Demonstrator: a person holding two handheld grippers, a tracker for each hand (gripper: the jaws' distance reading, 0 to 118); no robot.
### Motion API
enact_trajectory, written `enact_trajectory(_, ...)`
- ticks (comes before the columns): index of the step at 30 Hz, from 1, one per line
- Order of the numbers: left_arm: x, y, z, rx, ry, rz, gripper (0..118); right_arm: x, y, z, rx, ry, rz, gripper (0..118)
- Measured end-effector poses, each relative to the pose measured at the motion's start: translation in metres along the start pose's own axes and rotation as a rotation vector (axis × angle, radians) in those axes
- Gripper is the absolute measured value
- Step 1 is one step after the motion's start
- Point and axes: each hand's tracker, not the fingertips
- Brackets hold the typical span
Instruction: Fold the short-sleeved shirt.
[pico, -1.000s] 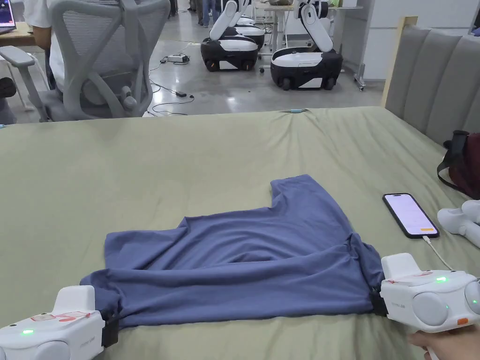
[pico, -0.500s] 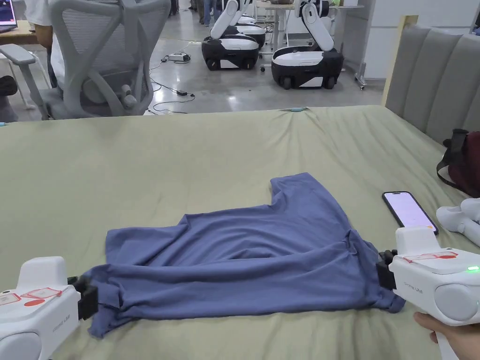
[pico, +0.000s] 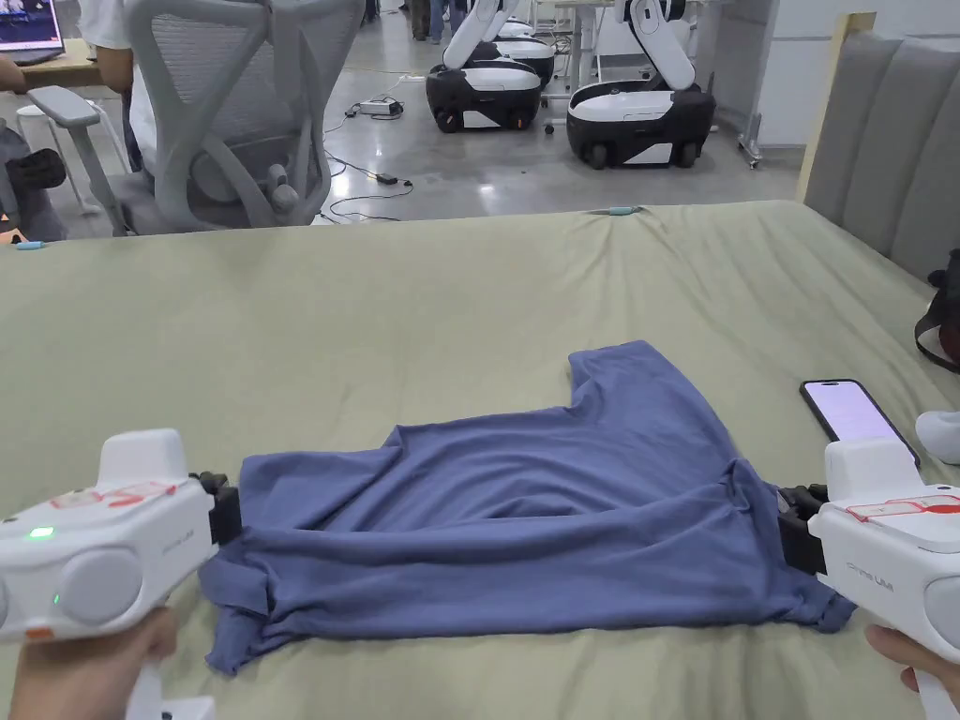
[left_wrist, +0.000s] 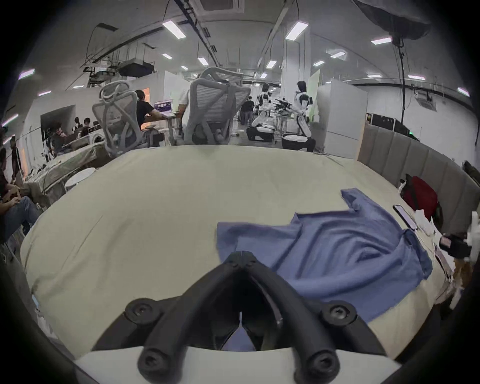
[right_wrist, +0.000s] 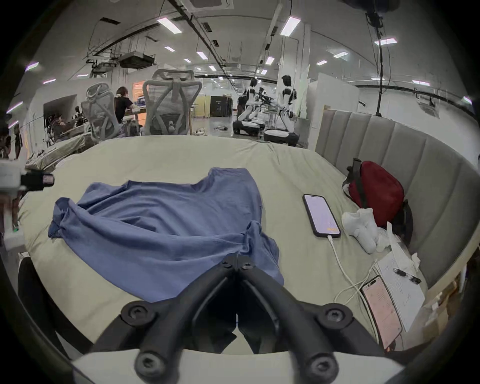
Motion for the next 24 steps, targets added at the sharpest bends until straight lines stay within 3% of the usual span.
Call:
enact_trajectory(5,-0.004,0.034,-0.076,-0.074,-0.008,0.034,4,-0.001,0.002,-0.008,-0.013,0.001,-0.006,0)
enact_trajectory(6,-0.006,0.038,-0.094,-0.115,-0.016,0.061,26,-0.001,0.003,-0.011,-0.024,0.0,-0.011,0)
enact_trajectory(7,-0.008,0.041,-0.109,-0.144,-0.012,0.068,73,0.0,0.003,-0.014,-0.034,-0.001,-0.012,0)
enact_trajectory(8,-0.009,0.041,-0.12,-0.161,0.003,0.093,100,0.0,0.003,-0.016,-0.036,-0.003,-0.014,0)
enact_trajectory(9,-0.009,0.041,-0.132,-0.173,0.008,0.072,116,0.0,0.003,-0.018,-0.039,-0.007,-0.015,0)
enact_trajectory(10,-0.01,0.039,-0.141,-0.169,0.009,0.065,118,0.0,0.003,-0.02,-0.043,-0.007,-0.015,0)
enact_trajectory(12,-0.011,0.036,-0.154,-0.196,0.029,0.053,109,0.0,0.003,-0.023,-0.049,-0.005,-0.017,0)
enact_trajectory(17,-0.014,0.019,-0.175,-0.331,0.025,0.075,104,0.0,0.003,-0.03,-0.066,-0.003,-0.019,0)
enact_trajectory(18,-0.013,0.016,-0.176,-0.328,0.012,0.06,93,-0.001,0.002,-0.031,-0.068,-0.003,-0.017,0)
enact_trajectory(19,-0.011,0.013,-0.175,-0.327,0.023,0.021,74,-0.001,0.002,-0.032,-0.072,-0.005,-0.015,0)
enact_trajectory(21,-0.01,0.015,-0.168,-0.311,0.046,0.03,59,-0.001,0.002,-0.035,-0.08,-0.007,-0.013,0)
enact_trajectory(23,-0.013,0.02,-0.166,-0.305,0.08,0.027,2,-0.001,0.002,-0.035,-0.082,-0.007,-0.013,0)
enact_trajectory(24,-0.016,0.025,-0.165,-0.306,0.066,0.044,2,-0.001,0.003,-0.036,-0.085,-0.006,-0.013,0)
